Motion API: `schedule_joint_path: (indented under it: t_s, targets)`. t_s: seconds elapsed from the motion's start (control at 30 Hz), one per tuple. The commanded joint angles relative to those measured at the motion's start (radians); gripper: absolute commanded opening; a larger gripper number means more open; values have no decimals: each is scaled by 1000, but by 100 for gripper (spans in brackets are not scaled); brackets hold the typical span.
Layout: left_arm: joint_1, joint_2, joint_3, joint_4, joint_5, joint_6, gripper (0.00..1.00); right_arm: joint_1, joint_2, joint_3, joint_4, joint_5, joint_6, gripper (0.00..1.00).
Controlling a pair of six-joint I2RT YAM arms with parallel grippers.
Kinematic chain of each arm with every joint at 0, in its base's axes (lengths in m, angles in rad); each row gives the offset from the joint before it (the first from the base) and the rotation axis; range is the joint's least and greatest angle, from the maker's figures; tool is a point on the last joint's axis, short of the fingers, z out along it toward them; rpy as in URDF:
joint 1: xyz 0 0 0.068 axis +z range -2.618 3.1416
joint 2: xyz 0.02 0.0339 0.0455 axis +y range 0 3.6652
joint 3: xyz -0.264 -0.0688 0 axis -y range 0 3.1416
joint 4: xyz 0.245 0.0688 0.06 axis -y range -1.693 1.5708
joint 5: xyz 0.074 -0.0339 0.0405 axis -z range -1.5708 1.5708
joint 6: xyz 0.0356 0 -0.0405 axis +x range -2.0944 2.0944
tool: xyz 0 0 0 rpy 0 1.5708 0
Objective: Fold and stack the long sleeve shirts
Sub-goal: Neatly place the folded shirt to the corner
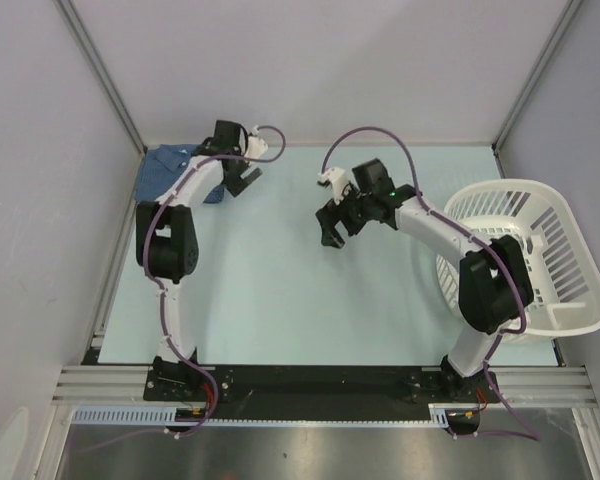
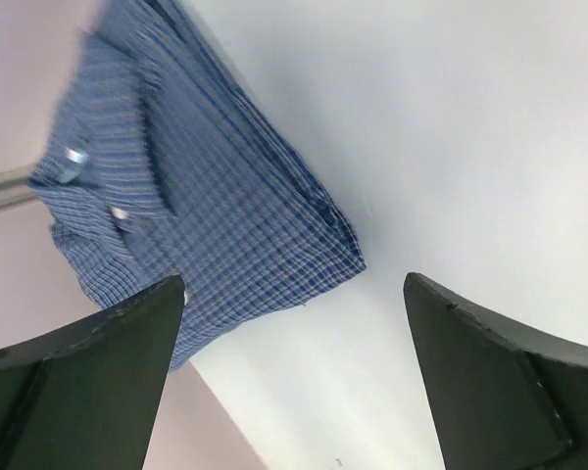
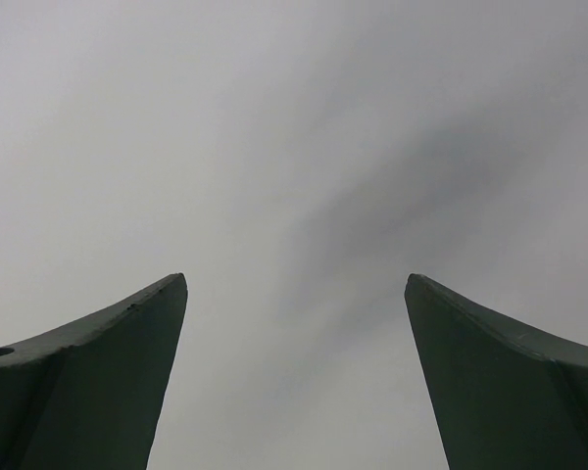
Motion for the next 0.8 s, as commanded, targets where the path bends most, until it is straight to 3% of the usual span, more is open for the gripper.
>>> schedule_joint_path:
  t_s: [0.0,0.17,0.27,0.47,0.6,0.77]
  targets:
    - [35,-196,237,-188,258,-179,99,-122,-20,143,9,19,56,100]
    - [91,-265,338,-374,510,-394,100,-238,-67,248,-3,29,95,100]
    - [130,-325,281,-415,614,-504,100,-316,-127,230,-11,26,136,100]
    - [168,-544,-77,-350,618,-554,99,-478,-329,30,-23,-32,224,100]
    - [168,-707,-362,-259,573,-553,99,-503,-472,-154,-48,-14,205,100]
    - [168,-822,-465,-248,555,-558,99,-505,-586,-225,-75,-18,216,100]
